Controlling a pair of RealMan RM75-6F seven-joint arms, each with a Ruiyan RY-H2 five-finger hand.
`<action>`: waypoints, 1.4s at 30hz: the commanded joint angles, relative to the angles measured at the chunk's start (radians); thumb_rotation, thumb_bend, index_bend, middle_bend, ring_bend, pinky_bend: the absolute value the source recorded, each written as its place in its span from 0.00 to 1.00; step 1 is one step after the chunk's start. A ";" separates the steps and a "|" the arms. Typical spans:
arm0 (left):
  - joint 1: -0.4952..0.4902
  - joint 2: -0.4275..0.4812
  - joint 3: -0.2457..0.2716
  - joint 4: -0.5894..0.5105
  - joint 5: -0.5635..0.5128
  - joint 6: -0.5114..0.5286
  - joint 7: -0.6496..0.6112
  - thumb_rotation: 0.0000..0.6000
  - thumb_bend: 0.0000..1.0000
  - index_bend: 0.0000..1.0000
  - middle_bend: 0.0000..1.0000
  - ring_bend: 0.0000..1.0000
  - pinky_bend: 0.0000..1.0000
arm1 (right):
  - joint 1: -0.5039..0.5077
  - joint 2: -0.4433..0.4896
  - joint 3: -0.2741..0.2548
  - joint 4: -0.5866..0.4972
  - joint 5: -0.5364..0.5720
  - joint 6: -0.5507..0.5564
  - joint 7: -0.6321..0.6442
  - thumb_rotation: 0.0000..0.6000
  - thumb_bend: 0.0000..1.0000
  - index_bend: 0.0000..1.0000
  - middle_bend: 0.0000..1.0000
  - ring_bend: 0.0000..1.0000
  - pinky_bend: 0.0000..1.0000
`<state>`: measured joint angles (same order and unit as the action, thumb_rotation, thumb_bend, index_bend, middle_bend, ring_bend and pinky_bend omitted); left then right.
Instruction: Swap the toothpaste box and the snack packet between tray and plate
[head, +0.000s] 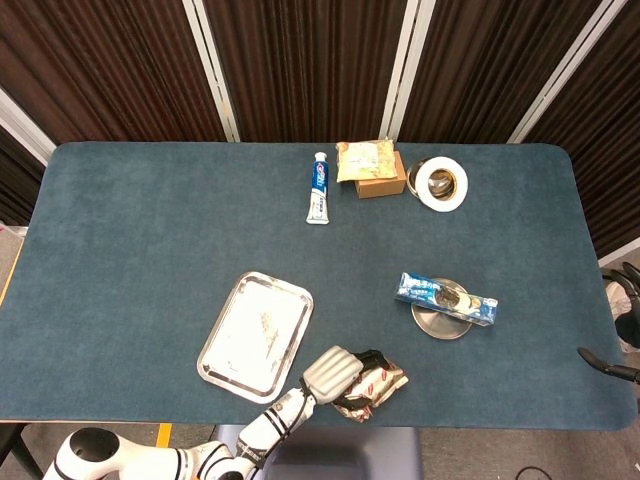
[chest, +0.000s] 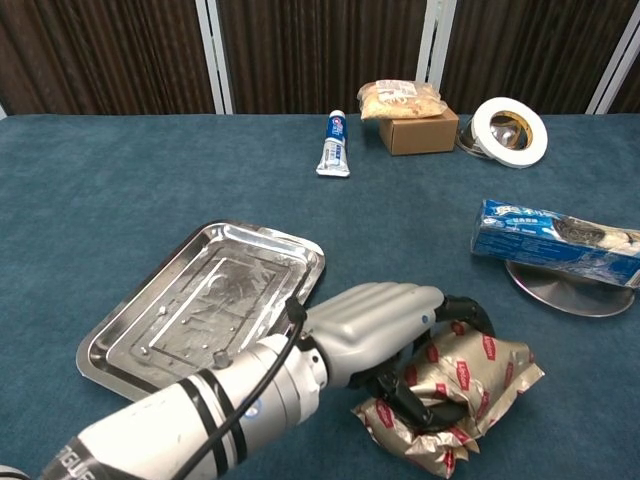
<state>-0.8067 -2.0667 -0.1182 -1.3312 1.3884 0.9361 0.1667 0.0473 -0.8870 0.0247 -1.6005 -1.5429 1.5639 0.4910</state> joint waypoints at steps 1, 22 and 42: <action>0.014 0.075 -0.007 -0.064 0.032 0.038 -0.004 1.00 0.59 0.88 0.87 0.99 1.00 | 0.002 -0.001 0.002 -0.001 -0.001 -0.008 -0.005 1.00 0.25 0.00 0.00 0.00 0.00; 0.084 0.428 0.050 0.024 0.049 0.006 -0.214 1.00 0.34 0.00 0.00 0.00 0.13 | 0.017 -0.028 -0.012 -0.041 -0.057 -0.044 -0.132 1.00 0.25 0.00 0.00 0.00 0.00; 0.546 0.754 0.228 -0.208 0.278 0.749 -0.126 1.00 0.33 0.00 0.00 0.00 0.01 | 0.004 -0.132 -0.035 -0.072 -0.101 -0.057 -0.480 1.00 0.25 0.00 0.00 0.00 0.00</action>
<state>-0.4470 -1.3684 0.0392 -1.5825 1.5971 1.4527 0.0732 0.0619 -0.9678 -0.0174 -1.6667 -1.6558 1.4972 0.1200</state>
